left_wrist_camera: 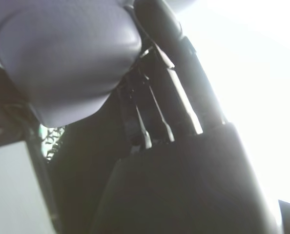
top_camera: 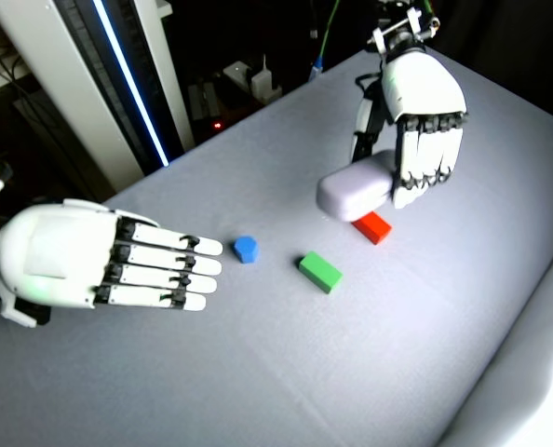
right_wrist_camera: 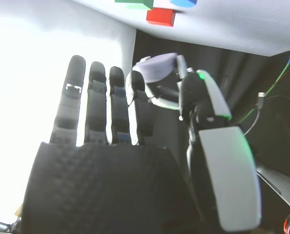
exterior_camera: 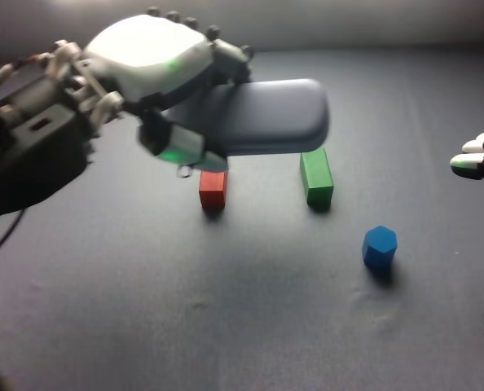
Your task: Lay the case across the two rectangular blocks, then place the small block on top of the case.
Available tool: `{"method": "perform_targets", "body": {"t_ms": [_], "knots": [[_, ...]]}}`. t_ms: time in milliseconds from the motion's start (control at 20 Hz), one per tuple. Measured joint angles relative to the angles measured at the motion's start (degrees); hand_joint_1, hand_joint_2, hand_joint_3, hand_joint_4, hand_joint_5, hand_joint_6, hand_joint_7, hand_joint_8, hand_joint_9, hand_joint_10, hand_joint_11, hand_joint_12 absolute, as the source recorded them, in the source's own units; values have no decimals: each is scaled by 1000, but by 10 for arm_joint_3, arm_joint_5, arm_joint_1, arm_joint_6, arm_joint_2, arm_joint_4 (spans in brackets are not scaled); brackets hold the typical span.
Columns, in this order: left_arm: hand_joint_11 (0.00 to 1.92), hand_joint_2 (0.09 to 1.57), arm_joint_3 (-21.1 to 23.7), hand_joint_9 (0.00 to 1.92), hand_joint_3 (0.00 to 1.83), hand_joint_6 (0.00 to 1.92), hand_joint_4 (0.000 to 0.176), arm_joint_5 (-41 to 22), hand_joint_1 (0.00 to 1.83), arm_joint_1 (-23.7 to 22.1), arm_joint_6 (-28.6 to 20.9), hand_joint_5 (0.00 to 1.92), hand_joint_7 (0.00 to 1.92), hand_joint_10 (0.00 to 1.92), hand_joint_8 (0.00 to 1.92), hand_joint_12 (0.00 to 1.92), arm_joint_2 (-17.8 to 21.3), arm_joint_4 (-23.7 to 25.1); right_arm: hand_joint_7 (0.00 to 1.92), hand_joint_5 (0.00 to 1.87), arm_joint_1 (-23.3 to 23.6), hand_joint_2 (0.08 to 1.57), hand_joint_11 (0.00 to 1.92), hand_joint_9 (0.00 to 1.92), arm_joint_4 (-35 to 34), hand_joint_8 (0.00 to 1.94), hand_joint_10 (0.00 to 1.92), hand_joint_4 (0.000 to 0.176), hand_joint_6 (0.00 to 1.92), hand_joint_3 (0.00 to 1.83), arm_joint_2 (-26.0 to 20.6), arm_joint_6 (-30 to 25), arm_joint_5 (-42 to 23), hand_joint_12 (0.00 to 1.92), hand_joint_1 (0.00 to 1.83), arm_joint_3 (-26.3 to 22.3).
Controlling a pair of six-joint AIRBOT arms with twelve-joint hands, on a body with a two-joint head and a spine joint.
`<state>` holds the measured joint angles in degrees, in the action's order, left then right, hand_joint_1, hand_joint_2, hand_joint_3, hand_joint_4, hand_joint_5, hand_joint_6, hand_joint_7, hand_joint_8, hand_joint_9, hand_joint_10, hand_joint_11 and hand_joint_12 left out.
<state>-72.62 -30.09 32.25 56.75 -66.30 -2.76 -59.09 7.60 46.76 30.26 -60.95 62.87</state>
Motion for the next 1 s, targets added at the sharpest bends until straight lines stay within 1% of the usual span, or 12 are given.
{"method": "perform_targets", "body": {"t_ms": [100, 150, 200, 250, 350, 550, 650, 700, 800, 900, 950, 1000], "knots": [[917, 1095, -22, 997, 0, 889, 0, 34, 1387, -6, 0, 925, 1022, 1168, 904, 1139, -27, 0, 260, 293, 3, 1322, 0, 254, 1, 2, 2, 0, 1, 1, 2, 0, 1, 795, 611, 2], [944, 1092, -30, 1058, 0, 899, 0, 44, 1285, -7, 0, 953, 1089, 870, 924, 1186, -34, -2, 257, 291, 4, 1325, 0, 250, 0, 0, 0, 0, 0, 2, 2, 0, 1, 776, 604, 2], [938, 1089, -38, 1102, 0, 880, 0, 53, 1269, -9, 0, 961, 1111, 746, 923, 1237, -40, -2, 262, 294, 4, 1327, 0, 250, 0, 2, 0, 0, 1, 2, 2, 0, 0, 771, 616, 2], [936, 1089, -47, 1112, 0, 880, 0, 63, 1265, -12, 2, 963, 1117, 720, 920, 1249, -47, -5, 256, 284, 4, 1332, 0, 246, 1, 0, 0, 0, 0, 3, 3, 0, 0, 767, 602, 2], [917, 1091, -56, 1108, 0, 827, 0, 71, 1276, -14, 2, 967, 1105, 772, 982, 1354, -57, -7, 252, 287, 4, 1332, 1, 242, 2, 2, 3, 0, 2, 1, 4, 0, 0, 753, 631, 3], [927, 1099, -76, 1089, 0, 858, 0, 93, 1266, -14, 4, 960, 1076, 837, 1021, 1366, -82, -18, 260, 297, 4, 1332, 1, 238, 2, 2, 0, 0, 2, 1, 4, 0, 1, 709, 611, 4], [883, 1106, -82, 1058, 1, 930, 0, 100, 1257, -14, 8, 928, 1070, 799, 1005, 1320, -87, -24, 249, 293, 4, 1333, 0, 225, 3, 1, 0, 0, 1, 0, 4, 0, 2, 687, 638, 4], [860, 1089, -83, 1030, 4, 839, 0, 103, 1363, -14, 12, 935, 1055, 1117, 911, 1314, -87, -28, 243, 290, 4, 1335, 0, 216, 6, 1, 1, 0, 0, 1, 5, 0, 2, 673, 630, 7], [859, 1090, -89, 1032, 0, 901, 0, 108, 1387, -13, 13, 904, 1053, 1169, 860, 1229, -90, -29, 240, 295, 9, 1331, 0, 231, 6, 0, 3, 0, 2, 0, 6, 0, 7, 715, 635, 7], [846, 1104, -91, 1005, 2, 943, 0, 114, 1380, -13, 15, 884, 1011, 1207, 921, 1202, -92, -32, 262, 309, 10, 1326, 9, 252, 7, 0, 1, 0, 0, 0, 7, 0, 5, 741, 654, 7], [889, 1100, -92, 1035, 0, 942, 0, 116, 1383, -13, 17, 880, 1015, 1157, 920, 1137, -92, -33, 259, 307, 10, 1330, 1, 246, 7, 0, 1, 0, 0, 2, 7, 0, 5, 738, 644, 7], [900, 1122, -92, 1018, 3, 1010, 0, 116, 1271, -13, 18, 874, 1026, 882, 1032, 1117, -92, -35, 260, 306, 10, 1333, 0, 241, 7, 0, 1, 0, 0, 2, 7, 0, 5, 713, 641, 7]]}}
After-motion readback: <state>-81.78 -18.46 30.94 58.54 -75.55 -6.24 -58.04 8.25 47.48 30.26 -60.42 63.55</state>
